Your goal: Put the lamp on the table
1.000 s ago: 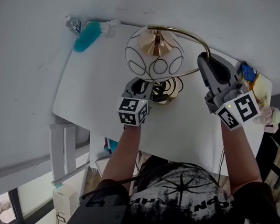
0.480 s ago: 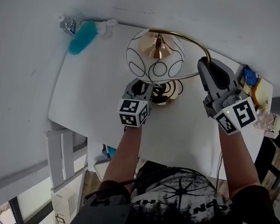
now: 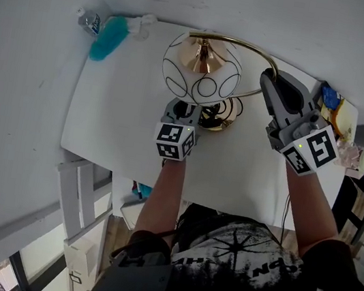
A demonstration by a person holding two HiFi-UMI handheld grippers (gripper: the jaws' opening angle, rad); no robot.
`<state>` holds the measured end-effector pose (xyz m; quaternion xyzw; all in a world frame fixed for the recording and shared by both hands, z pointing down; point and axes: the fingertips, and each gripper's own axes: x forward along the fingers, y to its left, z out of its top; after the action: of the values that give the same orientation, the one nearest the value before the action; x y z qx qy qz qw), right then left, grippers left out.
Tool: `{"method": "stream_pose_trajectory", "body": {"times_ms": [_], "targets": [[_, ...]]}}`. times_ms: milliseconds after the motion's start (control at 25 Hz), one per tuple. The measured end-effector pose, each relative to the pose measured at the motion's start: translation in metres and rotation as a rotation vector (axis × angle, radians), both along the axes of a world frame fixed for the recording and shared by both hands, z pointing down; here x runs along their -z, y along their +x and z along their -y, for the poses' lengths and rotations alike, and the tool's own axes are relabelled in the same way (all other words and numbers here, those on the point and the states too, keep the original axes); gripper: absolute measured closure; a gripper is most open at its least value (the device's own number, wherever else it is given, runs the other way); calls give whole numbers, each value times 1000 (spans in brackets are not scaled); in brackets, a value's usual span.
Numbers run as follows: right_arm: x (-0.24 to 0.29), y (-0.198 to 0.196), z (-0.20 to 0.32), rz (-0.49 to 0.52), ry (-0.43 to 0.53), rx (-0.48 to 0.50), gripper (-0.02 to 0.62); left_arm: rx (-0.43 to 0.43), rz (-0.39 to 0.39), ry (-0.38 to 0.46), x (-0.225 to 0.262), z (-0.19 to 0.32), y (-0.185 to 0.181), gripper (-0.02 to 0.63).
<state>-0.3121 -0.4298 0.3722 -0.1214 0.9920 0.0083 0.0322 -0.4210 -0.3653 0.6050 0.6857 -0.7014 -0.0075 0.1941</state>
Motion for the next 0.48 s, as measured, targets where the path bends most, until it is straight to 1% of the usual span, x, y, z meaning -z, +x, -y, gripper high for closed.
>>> {"method": "stream_pose_trajectory", "body": {"times_ms": [280, 480], "targets": [[-2, 0, -7, -8, -2, 17, 552, 1, 6, 11, -3, -3, 0, 509], [-2, 1, -5, 15, -69, 28, 548, 13, 53, 14, -4, -3, 3, 510]]}}
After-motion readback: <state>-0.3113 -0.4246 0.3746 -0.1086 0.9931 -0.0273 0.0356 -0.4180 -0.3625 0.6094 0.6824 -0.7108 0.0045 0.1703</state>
